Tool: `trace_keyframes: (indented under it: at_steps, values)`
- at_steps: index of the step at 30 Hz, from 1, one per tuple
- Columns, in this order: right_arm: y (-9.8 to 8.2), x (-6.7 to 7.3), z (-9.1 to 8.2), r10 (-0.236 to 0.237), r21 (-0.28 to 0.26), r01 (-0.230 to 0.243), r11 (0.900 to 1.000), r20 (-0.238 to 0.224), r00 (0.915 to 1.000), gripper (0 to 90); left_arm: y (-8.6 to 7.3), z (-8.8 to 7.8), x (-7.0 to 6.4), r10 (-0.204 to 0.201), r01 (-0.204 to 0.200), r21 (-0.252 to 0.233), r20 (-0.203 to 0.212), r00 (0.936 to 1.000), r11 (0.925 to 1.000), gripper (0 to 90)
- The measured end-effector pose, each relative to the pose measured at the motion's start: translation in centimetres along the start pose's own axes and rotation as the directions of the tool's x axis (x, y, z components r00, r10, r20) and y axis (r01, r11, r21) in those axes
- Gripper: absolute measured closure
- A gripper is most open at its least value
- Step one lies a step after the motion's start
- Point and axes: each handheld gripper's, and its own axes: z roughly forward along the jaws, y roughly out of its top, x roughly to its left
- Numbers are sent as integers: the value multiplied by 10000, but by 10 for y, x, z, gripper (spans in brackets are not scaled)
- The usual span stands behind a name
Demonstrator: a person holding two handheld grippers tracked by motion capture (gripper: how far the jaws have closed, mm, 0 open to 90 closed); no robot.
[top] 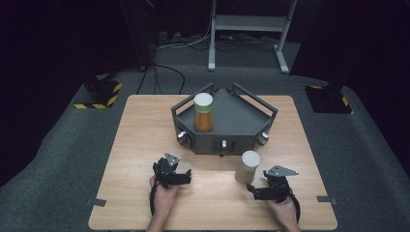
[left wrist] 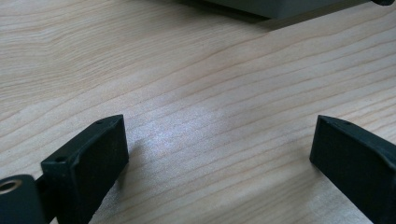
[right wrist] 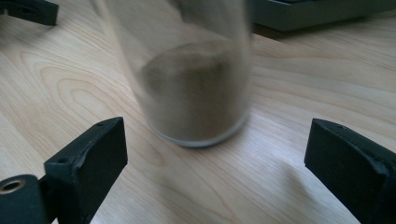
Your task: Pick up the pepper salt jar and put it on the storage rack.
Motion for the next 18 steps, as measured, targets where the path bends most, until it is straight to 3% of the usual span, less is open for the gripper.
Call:
trace_keyframes:
  at_steps: [18]
  values:
    - [26, 5, 11, -264, -357, 254, 9990, -293, 9992, 137, 0, 0, 0, 9, -9, -11, 0, 10000, 10000, 49]
